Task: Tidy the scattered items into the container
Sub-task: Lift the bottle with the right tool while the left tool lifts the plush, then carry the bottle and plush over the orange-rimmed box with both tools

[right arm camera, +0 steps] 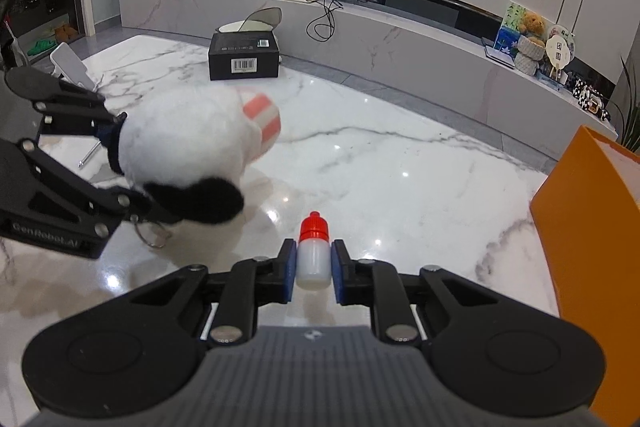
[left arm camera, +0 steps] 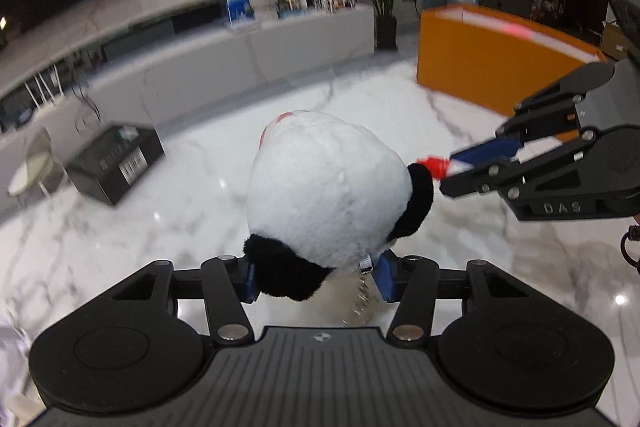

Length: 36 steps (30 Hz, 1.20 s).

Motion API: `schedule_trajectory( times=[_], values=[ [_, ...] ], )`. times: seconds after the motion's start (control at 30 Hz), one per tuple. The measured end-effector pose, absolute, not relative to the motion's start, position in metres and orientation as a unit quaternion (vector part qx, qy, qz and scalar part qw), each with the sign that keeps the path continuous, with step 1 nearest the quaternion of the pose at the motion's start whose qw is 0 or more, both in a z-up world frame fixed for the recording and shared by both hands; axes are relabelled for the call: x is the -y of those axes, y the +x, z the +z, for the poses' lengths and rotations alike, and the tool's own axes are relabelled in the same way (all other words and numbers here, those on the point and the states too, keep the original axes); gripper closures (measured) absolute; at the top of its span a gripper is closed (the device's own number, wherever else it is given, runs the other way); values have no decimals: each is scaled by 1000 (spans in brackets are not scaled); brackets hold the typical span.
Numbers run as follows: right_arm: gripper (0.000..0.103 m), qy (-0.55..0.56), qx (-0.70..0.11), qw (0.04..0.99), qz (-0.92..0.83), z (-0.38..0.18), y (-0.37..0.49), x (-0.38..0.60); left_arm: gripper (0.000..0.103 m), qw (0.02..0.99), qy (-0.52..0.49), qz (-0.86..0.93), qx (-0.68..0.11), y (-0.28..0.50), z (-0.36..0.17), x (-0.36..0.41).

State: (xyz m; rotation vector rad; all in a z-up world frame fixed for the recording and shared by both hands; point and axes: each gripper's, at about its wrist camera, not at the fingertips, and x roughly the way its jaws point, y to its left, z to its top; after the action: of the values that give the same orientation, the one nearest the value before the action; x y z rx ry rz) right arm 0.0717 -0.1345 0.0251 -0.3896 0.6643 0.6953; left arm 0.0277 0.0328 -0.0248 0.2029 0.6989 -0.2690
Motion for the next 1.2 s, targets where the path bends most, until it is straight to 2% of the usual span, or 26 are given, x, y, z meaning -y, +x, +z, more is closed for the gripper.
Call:
schedule_trajectory(
  times=[0.73,1.2],
  values=[
    [83,-206,-187,900,334,129,88,195,42,964,84,-65,-244,37,73,-29],
    [83,-133,-38,953,271,248,103,298,42,981,98,-43,-162,34,170,17]
  ],
)
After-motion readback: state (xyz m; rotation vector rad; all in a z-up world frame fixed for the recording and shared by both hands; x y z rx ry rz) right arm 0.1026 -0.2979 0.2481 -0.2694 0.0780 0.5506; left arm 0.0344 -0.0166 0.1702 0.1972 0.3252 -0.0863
